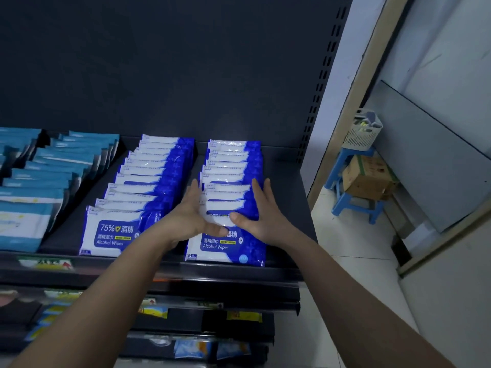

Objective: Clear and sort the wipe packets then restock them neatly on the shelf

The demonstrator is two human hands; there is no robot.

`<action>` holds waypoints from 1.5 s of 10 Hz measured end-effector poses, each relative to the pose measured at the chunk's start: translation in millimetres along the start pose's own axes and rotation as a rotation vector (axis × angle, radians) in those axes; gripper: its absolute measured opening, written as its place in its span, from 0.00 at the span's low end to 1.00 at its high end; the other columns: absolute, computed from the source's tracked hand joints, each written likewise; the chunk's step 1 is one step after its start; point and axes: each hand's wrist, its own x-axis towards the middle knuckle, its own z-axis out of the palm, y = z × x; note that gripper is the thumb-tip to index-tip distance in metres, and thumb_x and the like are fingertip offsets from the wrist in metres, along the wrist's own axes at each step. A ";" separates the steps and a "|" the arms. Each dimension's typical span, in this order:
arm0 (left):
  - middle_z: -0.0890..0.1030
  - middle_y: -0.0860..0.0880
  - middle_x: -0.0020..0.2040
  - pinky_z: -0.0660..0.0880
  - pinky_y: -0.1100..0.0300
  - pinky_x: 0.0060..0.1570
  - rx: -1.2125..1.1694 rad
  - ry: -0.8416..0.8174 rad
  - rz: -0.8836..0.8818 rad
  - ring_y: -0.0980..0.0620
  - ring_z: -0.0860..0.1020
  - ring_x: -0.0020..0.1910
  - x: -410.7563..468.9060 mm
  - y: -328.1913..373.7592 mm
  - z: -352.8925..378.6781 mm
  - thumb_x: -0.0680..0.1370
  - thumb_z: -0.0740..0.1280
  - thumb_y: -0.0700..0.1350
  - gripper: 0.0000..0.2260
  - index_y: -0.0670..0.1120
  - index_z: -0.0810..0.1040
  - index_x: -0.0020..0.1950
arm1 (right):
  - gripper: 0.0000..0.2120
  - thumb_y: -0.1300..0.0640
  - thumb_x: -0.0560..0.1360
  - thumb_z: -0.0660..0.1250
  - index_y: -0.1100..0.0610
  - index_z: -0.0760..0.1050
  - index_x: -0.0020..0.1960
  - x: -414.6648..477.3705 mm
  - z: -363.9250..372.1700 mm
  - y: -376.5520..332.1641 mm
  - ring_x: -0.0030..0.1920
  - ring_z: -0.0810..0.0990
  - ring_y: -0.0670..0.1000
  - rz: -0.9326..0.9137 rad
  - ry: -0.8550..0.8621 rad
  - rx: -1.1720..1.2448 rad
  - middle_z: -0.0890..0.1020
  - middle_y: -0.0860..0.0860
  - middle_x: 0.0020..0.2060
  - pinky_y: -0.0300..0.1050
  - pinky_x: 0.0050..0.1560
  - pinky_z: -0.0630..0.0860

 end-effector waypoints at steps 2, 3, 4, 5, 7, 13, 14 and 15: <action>0.78 0.52 0.57 0.81 0.56 0.43 -0.063 0.007 0.033 0.56 0.80 0.51 -11.1 -0.2 13.1 0.68 0.73 0.28 0.33 0.60 0.64 0.57 | 0.44 0.52 0.78 0.66 0.49 0.35 0.78 -9.8 -4.1 -7.3 0.75 0.58 0.51 0.095 -0.086 0.035 0.36 0.48 0.77 0.44 0.61 0.73; 0.77 0.50 0.62 0.82 0.52 0.45 -0.083 0.008 0.056 0.52 0.79 0.57 -9.6 -3.9 13.9 0.67 0.75 0.30 0.35 0.52 0.63 0.66 | 0.42 0.51 0.79 0.64 0.50 0.35 0.78 -13.8 0.3 -6.7 0.76 0.56 0.51 0.078 -0.085 -0.014 0.35 0.47 0.77 0.46 0.64 0.73; 0.71 0.49 0.68 0.81 0.48 0.49 -0.034 0.015 0.078 0.49 0.75 0.63 -11.5 -6.8 11.3 0.61 0.82 0.42 0.44 0.57 0.62 0.69 | 0.41 0.48 0.78 0.65 0.48 0.38 0.78 -16.8 -0.2 -4.4 0.76 0.54 0.50 0.070 -0.084 -0.065 0.37 0.46 0.77 0.47 0.66 0.71; 0.75 0.52 0.63 0.80 0.59 0.48 -0.044 0.002 0.070 0.55 0.77 0.60 -18.7 -6.9 11.5 0.67 0.78 0.36 0.40 0.54 0.60 0.71 | 0.43 0.47 0.76 0.68 0.48 0.43 0.79 -17.5 0.7 -3.6 0.76 0.56 0.50 0.075 -0.005 -0.023 0.42 0.45 0.78 0.50 0.68 0.70; 0.74 0.53 0.62 0.76 0.65 0.44 -0.085 0.117 0.001 0.55 0.77 0.49 -12.5 10.5 -2.9 0.74 0.73 0.44 0.40 0.47 0.50 0.77 | 0.20 0.52 0.77 0.68 0.49 0.66 0.66 -8.4 4.6 -18.6 0.57 0.78 0.49 0.094 0.195 0.381 0.77 0.47 0.62 0.42 0.51 0.76; 0.31 0.48 0.77 0.48 0.55 0.74 0.553 0.012 0.141 0.50 0.38 0.77 -15.8 -10.7 5.5 0.80 0.61 0.54 0.38 0.47 0.38 0.78 | 0.30 0.42 0.82 0.49 0.52 0.46 0.79 -11.1 34.4 -21.6 0.77 0.53 0.53 0.145 0.312 -0.219 0.45 0.53 0.78 0.48 0.70 0.60; 0.34 0.46 0.78 0.45 0.54 0.75 0.578 0.036 0.218 0.49 0.37 0.77 -28.3 -7.0 3.5 0.80 0.61 0.54 0.37 0.46 0.41 0.79 | 0.32 0.40 0.81 0.52 0.53 0.48 0.79 -17.3 35.6 -25.1 0.77 0.51 0.54 0.111 0.388 -0.326 0.46 0.54 0.78 0.52 0.74 0.58; 0.43 0.50 0.79 0.52 0.55 0.75 0.487 0.051 0.320 0.52 0.46 0.78 -48.9 -3.9 -1.6 0.80 0.64 0.51 0.32 0.49 0.51 0.79 | 0.30 0.44 0.80 0.59 0.54 0.55 0.77 -28.0 36.5 -31.0 0.77 0.49 0.55 0.015 0.515 -0.382 0.51 0.56 0.78 0.53 0.74 0.56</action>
